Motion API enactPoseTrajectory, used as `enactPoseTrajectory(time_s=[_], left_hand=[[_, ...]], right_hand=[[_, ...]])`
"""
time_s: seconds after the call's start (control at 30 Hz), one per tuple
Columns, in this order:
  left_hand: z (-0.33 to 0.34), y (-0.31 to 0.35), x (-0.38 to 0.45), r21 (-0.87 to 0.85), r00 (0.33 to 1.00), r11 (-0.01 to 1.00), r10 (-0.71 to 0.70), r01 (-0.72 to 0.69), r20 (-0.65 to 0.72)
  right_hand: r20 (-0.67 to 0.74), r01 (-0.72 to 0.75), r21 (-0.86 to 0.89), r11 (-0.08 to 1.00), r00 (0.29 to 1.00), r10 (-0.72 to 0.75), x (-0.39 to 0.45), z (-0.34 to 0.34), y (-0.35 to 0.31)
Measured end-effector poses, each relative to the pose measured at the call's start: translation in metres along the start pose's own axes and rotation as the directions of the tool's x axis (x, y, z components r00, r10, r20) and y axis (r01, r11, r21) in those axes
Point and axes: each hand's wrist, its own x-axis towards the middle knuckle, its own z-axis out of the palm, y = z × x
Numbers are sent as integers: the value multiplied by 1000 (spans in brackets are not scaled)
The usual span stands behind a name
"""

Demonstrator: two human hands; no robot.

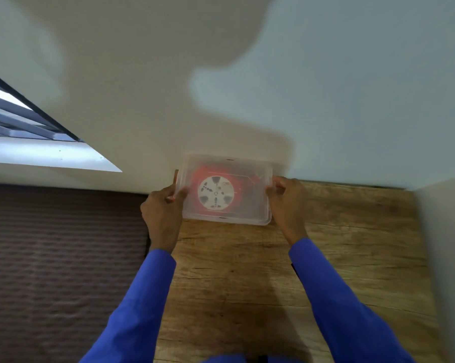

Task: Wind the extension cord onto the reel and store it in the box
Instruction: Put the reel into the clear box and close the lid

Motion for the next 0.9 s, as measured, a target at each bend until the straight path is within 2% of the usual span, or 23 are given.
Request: enactPoseTrajectory(time_s=[0.1,0.2,0.3,0.33,0.4,0.47,0.5,0.53,0.57,0.6,0.67,0.73,0.77,0.8,0.83,0.9], left_hand=[[-2,-3,7,20,999,999,-32,31,23],[-6,-5,12,-13,990,992,-123,124,69],[-11,-11,20,-163,951,943,-267,291,154],[-13,-14,24,-252,912,886,-332,389,239],[-17,-18,31,-314,765,728,-433,609,477],[-18,-22,38,-264,604,610,-459,747,651],[-18,-24,41,-255,552,563,-455,787,699],[-18,-25,45,-248,529,544,-452,802,718],[-18,-25,49,-242,538,559,-457,793,709],[-19,-24,53,-251,576,595,-452,764,681],[-19,-18,55,-241,720,751,-411,615,559],[-12,-5,44,-33,909,956,-268,293,320],[-8,0,34,147,966,982,-144,114,213],[-2,3,25,299,989,954,-22,-24,148],[1,6,17,373,991,921,70,-108,116],[1,7,12,353,984,920,134,-168,117]], right_hand=[[81,50,-23,998,996,-48,2,6,2],[101,-17,62,998,995,11,6,10,4],[132,-139,204,969,985,113,13,5,6],[185,-200,279,939,971,152,15,2,8],[351,-413,459,787,898,266,18,-3,11],[510,-630,450,633,763,397,18,-5,11],[573,-692,402,600,701,425,18,-6,10],[604,-708,367,603,674,424,17,-6,10],[595,-689,354,632,687,416,17,-6,9],[543,-633,351,690,738,401,18,-5,8],[358,-423,221,879,873,330,19,-4,4],[197,-217,-49,975,955,222,15,2,-5],[154,-156,-191,969,970,186,11,5,-13],[127,-110,-314,943,980,156,8,7,-20],[113,-84,-399,913,984,140,5,8,-26],[121,-51,-448,893,986,116,2,9,-28]])
